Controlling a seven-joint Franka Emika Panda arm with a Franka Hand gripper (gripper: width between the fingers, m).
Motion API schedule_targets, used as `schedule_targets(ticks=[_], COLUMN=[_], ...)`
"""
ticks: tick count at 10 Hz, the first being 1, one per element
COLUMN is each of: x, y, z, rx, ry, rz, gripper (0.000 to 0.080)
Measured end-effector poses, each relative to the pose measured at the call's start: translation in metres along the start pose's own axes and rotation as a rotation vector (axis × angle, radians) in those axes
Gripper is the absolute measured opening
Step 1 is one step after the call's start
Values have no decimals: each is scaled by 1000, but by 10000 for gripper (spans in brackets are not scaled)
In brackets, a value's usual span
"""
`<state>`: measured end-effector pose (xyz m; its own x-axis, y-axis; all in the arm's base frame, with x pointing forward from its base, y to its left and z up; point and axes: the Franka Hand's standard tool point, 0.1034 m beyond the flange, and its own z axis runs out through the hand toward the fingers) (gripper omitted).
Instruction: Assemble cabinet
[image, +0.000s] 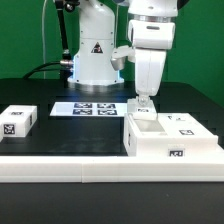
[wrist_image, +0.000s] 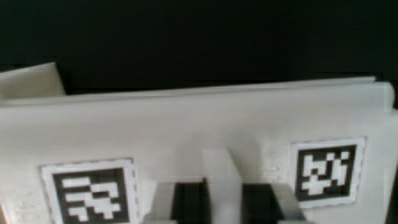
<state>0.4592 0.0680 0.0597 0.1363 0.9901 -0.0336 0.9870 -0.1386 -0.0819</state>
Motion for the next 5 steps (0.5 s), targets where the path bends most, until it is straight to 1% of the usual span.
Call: schedule_targets(ticks=[2, 5], x=[1, 1], y=[5, 5], z=[-1, -1], rx=[-1, -3], ry=[1, 2], rz=[-28, -28], gripper=[70, 70])
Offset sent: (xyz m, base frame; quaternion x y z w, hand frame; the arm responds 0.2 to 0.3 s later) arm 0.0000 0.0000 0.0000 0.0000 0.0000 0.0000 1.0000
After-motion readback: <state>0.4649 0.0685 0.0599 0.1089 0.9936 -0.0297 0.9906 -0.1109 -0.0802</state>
